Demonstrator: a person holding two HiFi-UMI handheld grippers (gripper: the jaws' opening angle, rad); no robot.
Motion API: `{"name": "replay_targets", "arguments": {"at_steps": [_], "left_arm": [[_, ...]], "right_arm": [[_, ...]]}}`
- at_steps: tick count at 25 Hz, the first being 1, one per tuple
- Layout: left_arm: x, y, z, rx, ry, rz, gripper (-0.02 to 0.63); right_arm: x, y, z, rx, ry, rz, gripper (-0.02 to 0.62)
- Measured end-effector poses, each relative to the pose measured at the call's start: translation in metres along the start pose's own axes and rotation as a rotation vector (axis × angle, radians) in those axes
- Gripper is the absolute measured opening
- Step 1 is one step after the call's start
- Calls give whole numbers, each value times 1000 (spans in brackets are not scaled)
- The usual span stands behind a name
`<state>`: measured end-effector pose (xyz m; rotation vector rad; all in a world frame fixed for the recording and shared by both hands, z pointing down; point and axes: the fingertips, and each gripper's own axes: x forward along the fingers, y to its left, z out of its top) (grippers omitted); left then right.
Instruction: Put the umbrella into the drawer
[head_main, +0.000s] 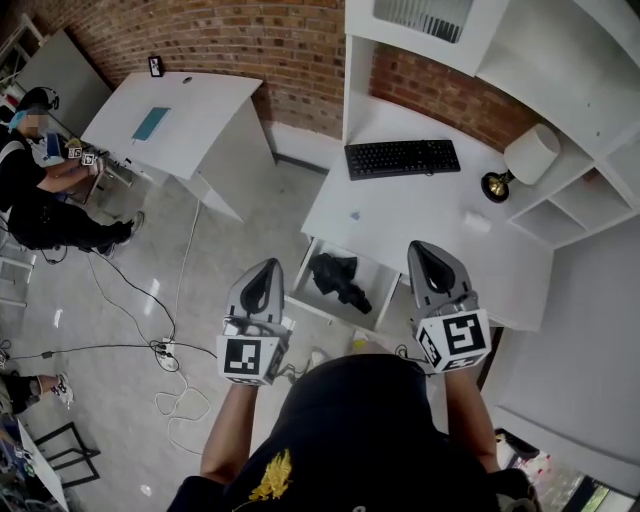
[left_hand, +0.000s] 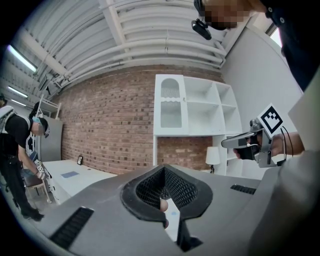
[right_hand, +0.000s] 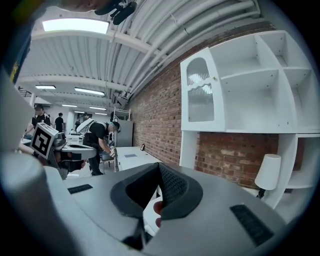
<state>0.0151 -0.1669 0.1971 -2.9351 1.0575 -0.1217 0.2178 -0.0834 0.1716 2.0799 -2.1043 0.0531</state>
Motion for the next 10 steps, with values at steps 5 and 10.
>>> {"name": "replay_targets", "arguments": {"at_steps": [5, 10], "left_arm": [[4, -10, -7, 19, 14, -24, 17], [2, -11, -2, -14, 0, -16, 17]], "right_arm": [[-4, -6, -7, 11, 6, -5, 0], [-6, -5, -8, 19, 15, 1, 0]]}}
